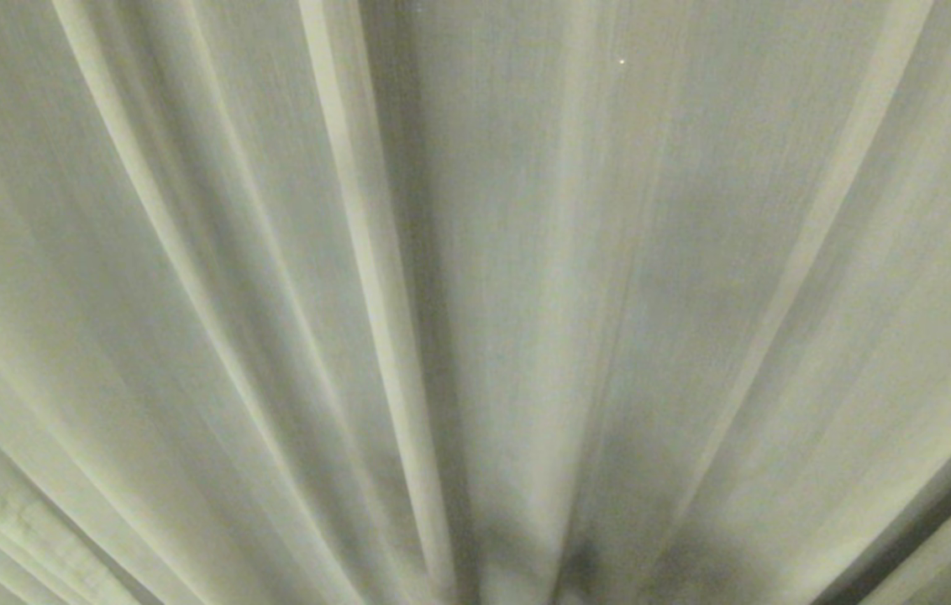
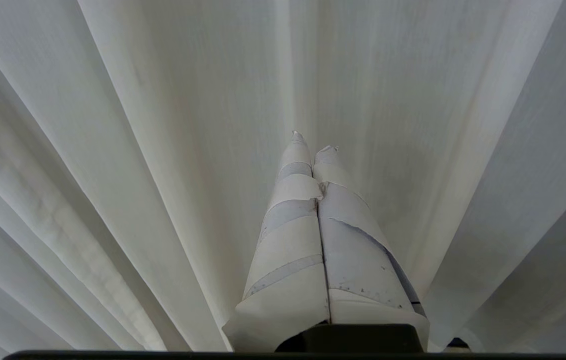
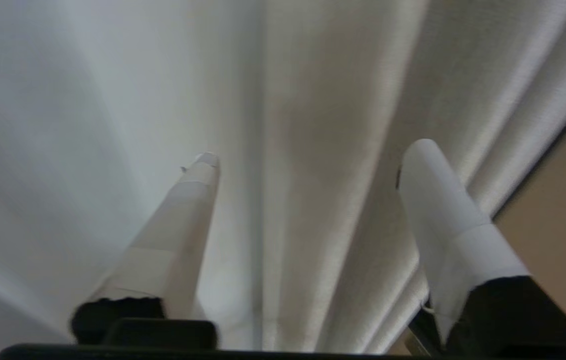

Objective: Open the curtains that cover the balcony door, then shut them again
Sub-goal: Close the outer curtains on both sides

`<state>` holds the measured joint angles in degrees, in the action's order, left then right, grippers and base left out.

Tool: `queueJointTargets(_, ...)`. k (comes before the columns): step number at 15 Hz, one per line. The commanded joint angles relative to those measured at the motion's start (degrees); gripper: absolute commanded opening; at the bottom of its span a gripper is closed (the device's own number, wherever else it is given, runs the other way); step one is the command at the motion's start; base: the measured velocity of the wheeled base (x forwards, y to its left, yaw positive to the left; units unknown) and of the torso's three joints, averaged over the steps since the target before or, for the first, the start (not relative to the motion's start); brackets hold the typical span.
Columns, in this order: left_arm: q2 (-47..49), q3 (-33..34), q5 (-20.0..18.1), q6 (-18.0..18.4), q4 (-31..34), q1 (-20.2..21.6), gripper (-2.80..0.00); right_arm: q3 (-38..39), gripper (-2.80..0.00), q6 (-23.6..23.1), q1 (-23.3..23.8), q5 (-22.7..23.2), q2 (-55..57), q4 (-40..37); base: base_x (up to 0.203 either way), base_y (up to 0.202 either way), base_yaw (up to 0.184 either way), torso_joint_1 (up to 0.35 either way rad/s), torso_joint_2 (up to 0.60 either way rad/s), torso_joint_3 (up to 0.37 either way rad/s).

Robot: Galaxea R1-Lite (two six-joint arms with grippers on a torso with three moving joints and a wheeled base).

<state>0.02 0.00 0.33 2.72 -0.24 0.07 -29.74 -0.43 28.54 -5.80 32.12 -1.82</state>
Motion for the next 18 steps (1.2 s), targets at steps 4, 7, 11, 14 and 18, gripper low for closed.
queueJointTargets(4, 0.0, 0.0, 0.0, 0.0, 0.0, 0.0, -2.8, -5.2, 0.0, 2.5, 6.1, 0.0, 6.8, 0.1, 0.0, 0.0, 0.0, 0.0, 0.0, 0.0)
queueJointTargets(7, 0.0, 0.0, 0.1, 0.0, 0.0, 0.0, -2.8, -8.7, 0.0, 4.5, 8.1, 0.0, 9.2, 0.2, 0.0, 0.0, 0.0, 0.0, 0.0, 0.0)
queueJointTargets(11, 0.0, 0.0, 0.1, 0.0, 0.0, 0.0, -2.8, -12.8, 0.0, 6.4, 11.4, 0.0, 13.4, 0.4, 0.0, 0.0, 0.0, 0.0, 0.0, 0.0)
queueJointTargets(14, 0.0, 0.0, 0.0, 0.0, 0.0, 0.0, -2.8, -14.7, 0.0, 6.9, 11.6, 0.1, 16.4, 5.8, 0.0, 0.0, 0.0, 0.0, 0.0, 0.0)
queueJointTargets(18, 0.0, 0.0, 0.0, 0.0, 0.0, 0.0, -2.8, -16.0, 0.0, 6.9, 11.6, 0.2, 19.7, 7.7, 0.0, 0.0, 0.0, 0.0, 0.0, 0.0)
